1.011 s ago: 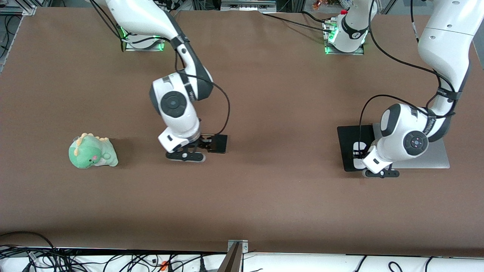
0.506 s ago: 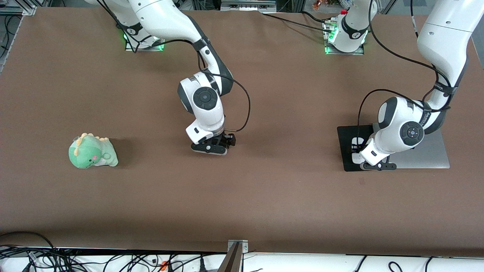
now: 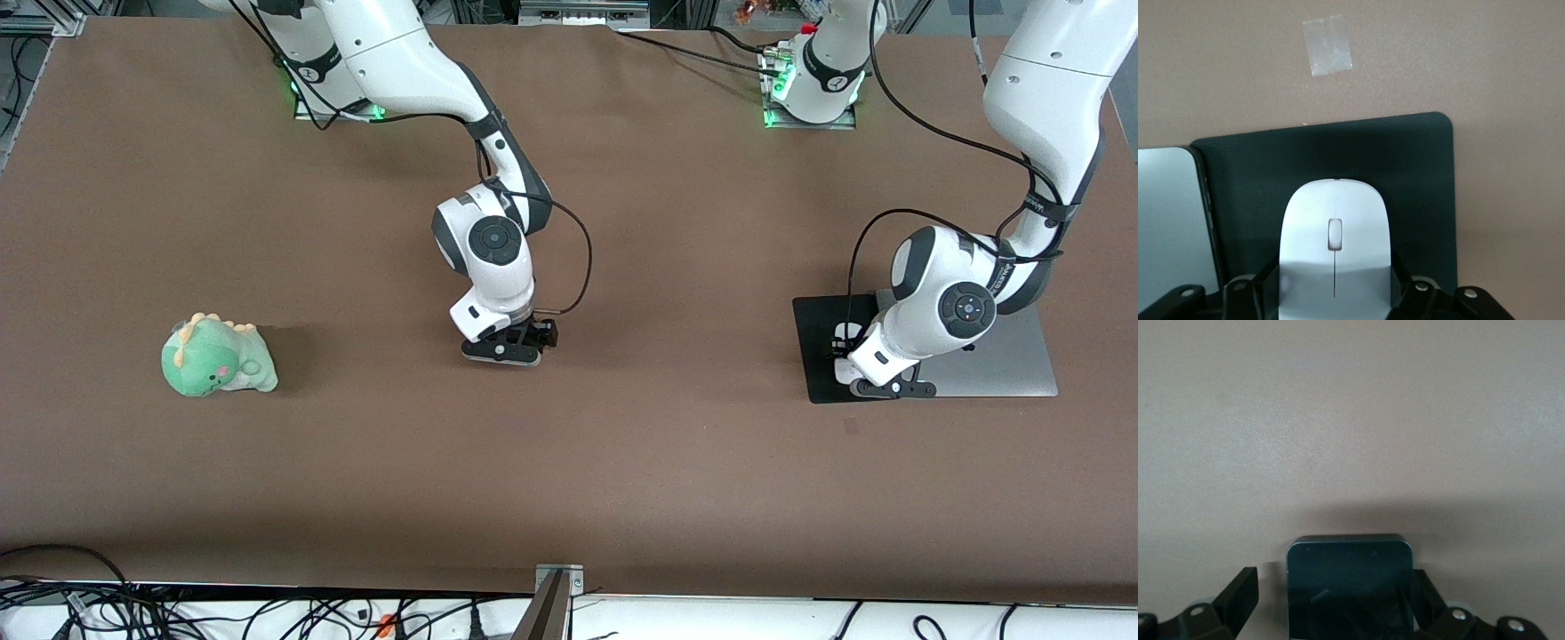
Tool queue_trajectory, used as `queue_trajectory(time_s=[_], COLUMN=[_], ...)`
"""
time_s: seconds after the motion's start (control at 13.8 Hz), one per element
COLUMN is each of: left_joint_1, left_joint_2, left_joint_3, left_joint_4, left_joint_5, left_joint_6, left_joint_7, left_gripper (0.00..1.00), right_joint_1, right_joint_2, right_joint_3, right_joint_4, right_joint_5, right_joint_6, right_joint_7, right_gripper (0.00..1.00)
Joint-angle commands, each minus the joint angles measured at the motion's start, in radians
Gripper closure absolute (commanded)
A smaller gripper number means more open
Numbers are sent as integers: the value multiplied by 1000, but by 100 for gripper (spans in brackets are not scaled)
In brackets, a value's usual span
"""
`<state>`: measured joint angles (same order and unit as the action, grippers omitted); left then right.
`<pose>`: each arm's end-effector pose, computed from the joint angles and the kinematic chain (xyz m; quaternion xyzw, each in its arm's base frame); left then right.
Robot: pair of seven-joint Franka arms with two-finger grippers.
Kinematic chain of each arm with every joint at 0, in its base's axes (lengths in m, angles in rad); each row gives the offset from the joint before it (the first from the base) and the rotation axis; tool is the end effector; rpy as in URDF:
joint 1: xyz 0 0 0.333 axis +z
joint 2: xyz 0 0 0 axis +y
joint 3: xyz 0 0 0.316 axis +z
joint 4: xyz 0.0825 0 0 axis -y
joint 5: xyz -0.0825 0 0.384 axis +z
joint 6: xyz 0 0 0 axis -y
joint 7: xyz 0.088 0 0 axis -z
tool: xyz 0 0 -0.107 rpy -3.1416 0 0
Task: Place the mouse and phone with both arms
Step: 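Lower the mouse onto the pad while the right gripper grasps the phone, then release the mouse and raise the left gripper while the right carries the phone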
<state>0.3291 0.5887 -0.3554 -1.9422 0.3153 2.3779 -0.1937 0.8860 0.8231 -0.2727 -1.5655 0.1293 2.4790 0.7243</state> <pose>0.6082 -0.0080 0.1839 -0.9987 0.0140 0.0485 0.0092 0.5645 0.4332 0.1814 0.9951 -0.0561 0.0817 0.0044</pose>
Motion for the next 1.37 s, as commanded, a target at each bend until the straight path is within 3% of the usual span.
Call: queue_trajectory(time_s=[0.0, 0.22, 0.58, 0.65, 0.72, 0.79, 0.87, 1.16, 1.3], left_joint_1=[8, 8, -4, -10, -9, -10, -19, -56, -47], left_joint_2=[-12, -16, -62, -72, -72, -72, -72, -73, -78], left_joint_3=[-4, -4, -19, -26, -55, -69, -83, -102, -146], left_joint_4=[-27, -27, 29, 70, 124, 188, 260, 504, 596], left_joint_5=[31, 31, 30, 28, 27, 28, 27, 11, -19], left_joint_6=[24, 20, -73, -135, -198, -276, -369, -713, -836], left_joint_7=[-26, -24, -29, -29, -29, -27, -24, -10, 3], left_gripper=[35, 0, 0, 0, 0, 0, 0, 0, 0], right_joint_1=[24, 22, 25, 27, 27, 27, 25, -5, -45], right_joint_2=[2, 1, -1, -1, -1, -2, -4, -12, -13], right_joint_3=[-13, -13, -13, -13, -13, -13, -13, -16, -16], right_joint_4=[-28, -67, -67, -64, -62, -61, -58, 33, 96], right_joint_5=[1, 3, 6, 6, 7, 10, 13, 16, 18], right_joint_6=[32, 61, 58, 58, 57, 54, 48, -111, -222], right_joint_7=[0, -60, -49, -49, -55, -62, -66, -75, -152], right_gripper=[0, 0, 0, 6, 41, 57, 59, 91, 99])
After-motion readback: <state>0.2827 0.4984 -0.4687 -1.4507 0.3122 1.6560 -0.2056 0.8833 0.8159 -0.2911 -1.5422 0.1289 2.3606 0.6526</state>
